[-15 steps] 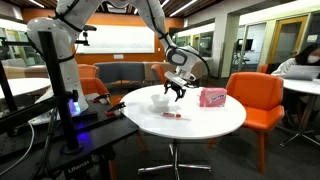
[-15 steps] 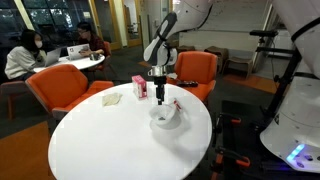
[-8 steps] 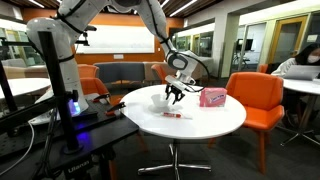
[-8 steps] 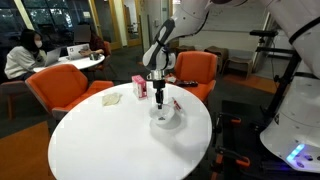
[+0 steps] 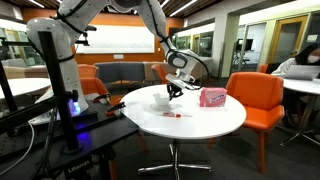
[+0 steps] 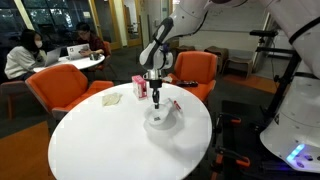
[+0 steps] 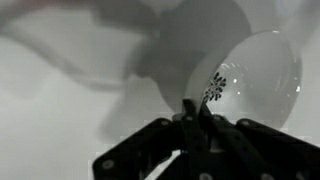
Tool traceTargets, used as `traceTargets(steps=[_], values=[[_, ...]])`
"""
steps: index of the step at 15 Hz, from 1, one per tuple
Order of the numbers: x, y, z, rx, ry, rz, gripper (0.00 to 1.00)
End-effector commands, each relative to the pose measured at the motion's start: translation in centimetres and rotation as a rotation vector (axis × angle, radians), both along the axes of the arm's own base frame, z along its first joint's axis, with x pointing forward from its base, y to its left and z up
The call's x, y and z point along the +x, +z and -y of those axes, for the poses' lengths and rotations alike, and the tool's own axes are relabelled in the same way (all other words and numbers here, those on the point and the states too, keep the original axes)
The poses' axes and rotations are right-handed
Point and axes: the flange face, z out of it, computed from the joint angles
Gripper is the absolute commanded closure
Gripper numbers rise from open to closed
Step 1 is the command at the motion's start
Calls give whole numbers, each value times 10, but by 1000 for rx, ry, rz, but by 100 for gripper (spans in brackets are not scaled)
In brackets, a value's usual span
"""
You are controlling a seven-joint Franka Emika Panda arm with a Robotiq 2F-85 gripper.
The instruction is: Move the bowl forward
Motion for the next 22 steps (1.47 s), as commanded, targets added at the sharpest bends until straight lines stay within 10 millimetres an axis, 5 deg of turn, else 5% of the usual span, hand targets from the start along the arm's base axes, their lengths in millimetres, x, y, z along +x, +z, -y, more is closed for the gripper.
traceTargets(steps=[1,7,15,22], values=[[5,17,-7,5,34,36,98],[9,46,-55,52,248,92,98],[-33,12,-124,-5,608,-7,98],[-50,0,-145,-10,870,-14,98]])
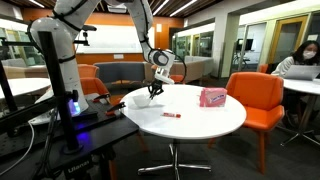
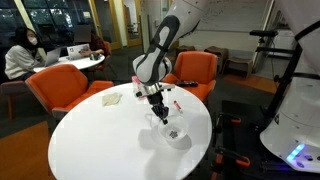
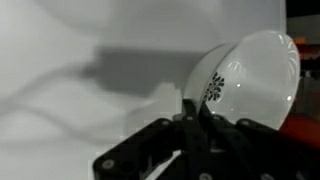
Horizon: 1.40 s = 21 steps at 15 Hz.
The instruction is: Move the bowl forward
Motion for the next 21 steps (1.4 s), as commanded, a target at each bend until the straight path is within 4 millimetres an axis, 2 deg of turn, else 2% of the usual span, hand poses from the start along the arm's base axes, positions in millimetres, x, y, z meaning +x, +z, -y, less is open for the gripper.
traceTargets(steps=[1,2,3,6,8,11,13,19,21], values=[[-5,6,-7,-15,91,48,98],[-4,7,-9,-15,100,64,98],[-2,7,-11,-24,110,75,74],[2,11,-16,-19,121,132,53],[3,19,-19,-5,106,147,37],[5,49,-19,-29,55,132,15],[5,82,-18,-74,-48,151,1],[-3,197,-18,-259,-339,247,0],[-9,230,-11,-317,-436,270,0]])
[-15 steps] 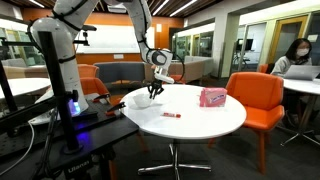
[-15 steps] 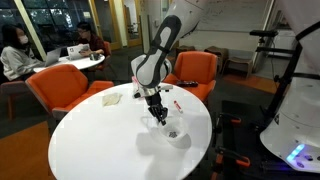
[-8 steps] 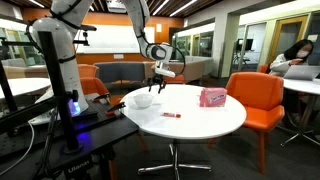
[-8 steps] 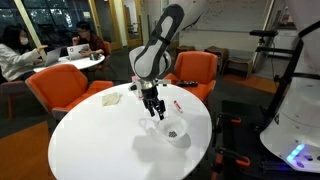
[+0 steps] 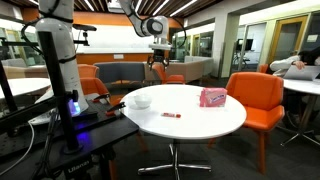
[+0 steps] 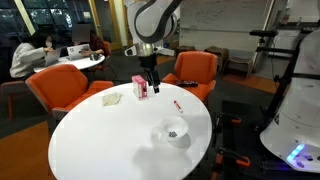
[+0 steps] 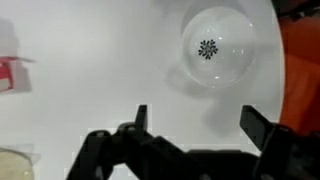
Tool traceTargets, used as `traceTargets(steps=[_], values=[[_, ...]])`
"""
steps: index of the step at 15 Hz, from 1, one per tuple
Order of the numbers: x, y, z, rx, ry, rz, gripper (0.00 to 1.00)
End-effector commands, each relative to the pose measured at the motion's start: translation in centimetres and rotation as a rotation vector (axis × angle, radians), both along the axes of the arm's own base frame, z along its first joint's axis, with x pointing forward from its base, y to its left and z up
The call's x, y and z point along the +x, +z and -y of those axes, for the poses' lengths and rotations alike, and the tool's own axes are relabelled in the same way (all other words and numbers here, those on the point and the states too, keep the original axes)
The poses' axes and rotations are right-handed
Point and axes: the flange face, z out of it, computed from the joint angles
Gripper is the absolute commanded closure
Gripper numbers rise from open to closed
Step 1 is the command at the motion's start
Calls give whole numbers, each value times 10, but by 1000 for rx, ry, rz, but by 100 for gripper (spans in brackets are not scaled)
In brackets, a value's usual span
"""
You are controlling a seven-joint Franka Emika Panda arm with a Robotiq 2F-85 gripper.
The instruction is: Move the bowl forward
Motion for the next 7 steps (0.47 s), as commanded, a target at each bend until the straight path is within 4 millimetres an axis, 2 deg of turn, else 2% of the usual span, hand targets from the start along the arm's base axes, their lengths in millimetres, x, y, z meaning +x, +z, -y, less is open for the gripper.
traceTargets(steps=[1,4,7], values=[[-21,44,12,-90,-180,26,0],[-33,73,33,-166,-337,36,0],[-40,83,45,-230,-496,11,0]])
